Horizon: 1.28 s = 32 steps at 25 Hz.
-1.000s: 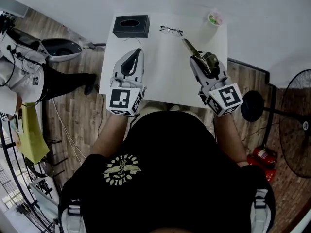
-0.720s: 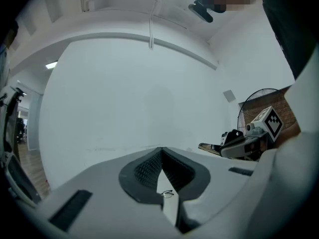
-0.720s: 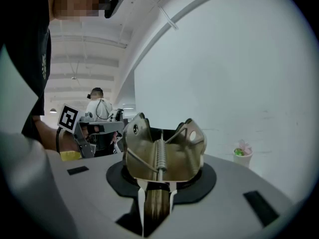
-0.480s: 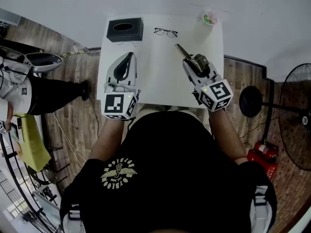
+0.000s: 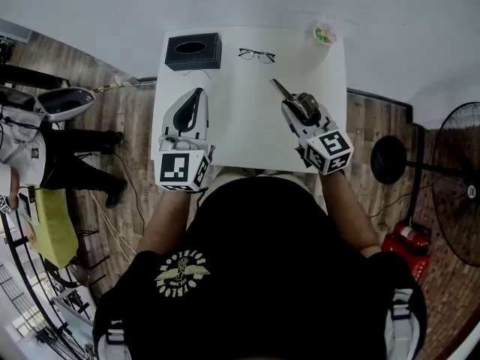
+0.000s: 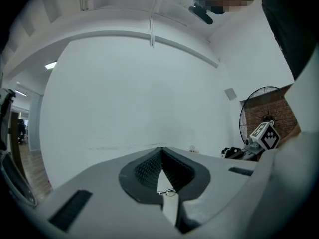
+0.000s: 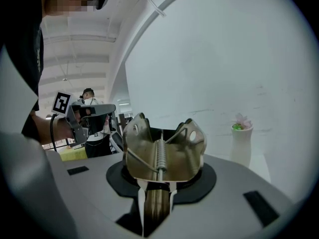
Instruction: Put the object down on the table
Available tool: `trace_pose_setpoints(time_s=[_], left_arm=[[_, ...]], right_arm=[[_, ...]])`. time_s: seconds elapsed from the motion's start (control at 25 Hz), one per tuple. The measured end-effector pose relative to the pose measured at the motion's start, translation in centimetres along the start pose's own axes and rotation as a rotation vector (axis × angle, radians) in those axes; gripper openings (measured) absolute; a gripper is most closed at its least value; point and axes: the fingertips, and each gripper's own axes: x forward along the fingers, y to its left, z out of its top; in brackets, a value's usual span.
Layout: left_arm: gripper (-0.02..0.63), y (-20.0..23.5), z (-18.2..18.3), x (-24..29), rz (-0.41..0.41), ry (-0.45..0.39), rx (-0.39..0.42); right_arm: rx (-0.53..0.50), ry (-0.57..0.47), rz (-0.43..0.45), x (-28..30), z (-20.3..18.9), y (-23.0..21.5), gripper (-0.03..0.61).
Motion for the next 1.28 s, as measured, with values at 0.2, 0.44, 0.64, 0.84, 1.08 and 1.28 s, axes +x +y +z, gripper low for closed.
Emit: trace_pose_setpoints(time_s=[0.2, 0.44, 0.64, 0.84, 1.08, 1.28], left_arm=[[0.008, 0.1, 0.0, 0.4, -0.004, 0.001, 0.007], [0.008, 0.9, -0.1, -0.2, 0.011, 0.011, 0.015], [0.008, 1.5, -0.4, -1.0, 0.028, 0.023, 0.012], [0.008, 1.9, -0.8, -1.2, 0.030, 0.029, 0.014], [0.008, 2.7, -1.0, -1.4, 0.041, 0.030, 0.010], [0.008, 2.9, -1.2, -1.4, 0.038, 0.034, 0.003]], right_arm=[[0.009, 0.046, 0.000, 0.9, -2.1, -0.7, 0.100], [0.039, 0.109, 0.008, 1.8, -5.2, -0.8, 0.100], [0.066, 0.158, 0.014, 2.3, -7.8, -0.9, 0.100], [0.080, 0.194, 0.011, 2.9, -10.0, -1.2, 0.100], [0.099, 0.230, 0.008, 3.6, -12.2, -1.3, 0.100], [0.109, 0.256, 0.010, 4.1, -13.6, -1.3, 0.100]])
